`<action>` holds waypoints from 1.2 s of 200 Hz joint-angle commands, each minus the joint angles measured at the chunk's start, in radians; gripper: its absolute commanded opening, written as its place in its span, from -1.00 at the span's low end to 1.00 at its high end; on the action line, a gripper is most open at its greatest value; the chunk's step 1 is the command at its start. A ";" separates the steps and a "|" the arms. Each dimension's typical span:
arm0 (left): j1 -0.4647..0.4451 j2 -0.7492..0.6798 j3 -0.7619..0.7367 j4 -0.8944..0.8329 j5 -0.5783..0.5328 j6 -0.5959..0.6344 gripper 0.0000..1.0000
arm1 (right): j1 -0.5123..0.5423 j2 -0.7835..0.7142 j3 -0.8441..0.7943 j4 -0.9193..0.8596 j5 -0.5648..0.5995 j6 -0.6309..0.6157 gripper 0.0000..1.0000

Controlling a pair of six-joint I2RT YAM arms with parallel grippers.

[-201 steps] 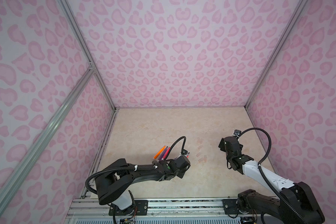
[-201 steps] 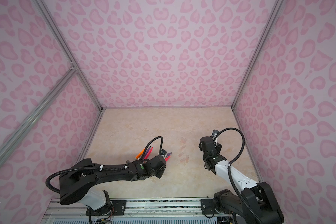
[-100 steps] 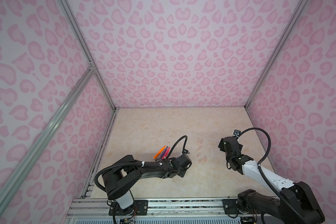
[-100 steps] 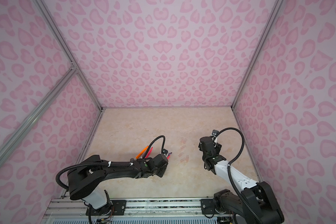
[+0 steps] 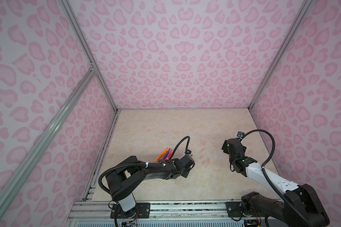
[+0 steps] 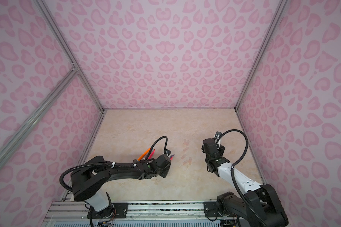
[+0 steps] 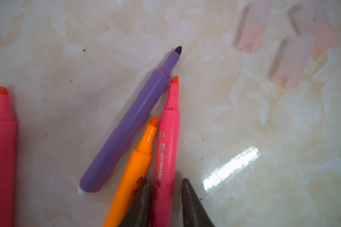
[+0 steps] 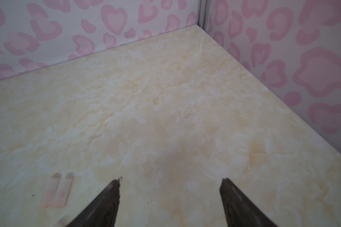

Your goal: Insert the pens into the pen caps

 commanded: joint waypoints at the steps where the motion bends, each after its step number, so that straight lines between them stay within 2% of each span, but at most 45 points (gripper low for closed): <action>1: 0.002 0.022 -0.002 -0.045 0.035 0.001 -0.64 | 0.004 0.004 -0.002 0.023 0.017 -0.001 0.62; 36: 0.000 -0.018 -0.075 0.028 0.048 -0.028 -0.93 | 0.009 0.000 -0.005 0.029 0.015 -0.008 0.62; 50: -0.007 -0.041 -0.118 0.065 0.040 -0.050 -0.93 | 0.011 -0.003 0.001 0.026 -0.012 -0.015 0.64; 57: -0.008 -0.051 -0.117 0.059 0.034 -0.053 -0.93 | 0.011 -0.007 0.017 -0.022 -0.055 0.018 0.63; 68: -0.015 -0.078 -0.098 0.015 -0.009 -0.059 -0.93 | 0.025 -0.022 0.042 -0.097 -0.187 0.058 0.58; 81: -0.032 -0.131 -0.118 0.045 -0.022 -0.064 -0.93 | 0.121 -0.066 0.019 -0.089 -0.257 0.071 0.60; 101: -0.052 -0.218 -0.164 0.119 0.026 -0.053 -0.93 | 0.347 -0.150 0.010 -0.157 -0.164 0.093 0.69; 121: -0.077 -0.293 -0.208 0.144 0.007 -0.059 -0.93 | 0.496 -0.222 -0.003 -0.225 -0.158 0.163 0.66; 157: -0.120 -0.478 -0.332 0.211 -0.018 -0.074 -0.93 | 0.679 -0.306 -0.087 -0.103 -0.233 0.284 0.56; 179: -0.126 -0.575 -0.412 0.245 -0.007 -0.094 -0.93 | 0.821 -0.319 -0.143 -0.014 -0.151 0.363 0.55; 191: -0.128 -0.630 -0.450 0.258 0.016 -0.105 -0.93 | 0.874 -0.318 -0.190 0.074 -0.108 0.407 0.54; 209: -0.134 -0.700 -0.512 0.313 0.047 -0.121 -0.93 | 0.928 -0.277 -0.241 0.245 -0.112 0.431 0.55; 240: -0.137 -0.764 -0.534 0.282 0.007 -0.148 -0.93 | 0.944 -0.124 -0.187 0.299 -0.136 0.468 0.51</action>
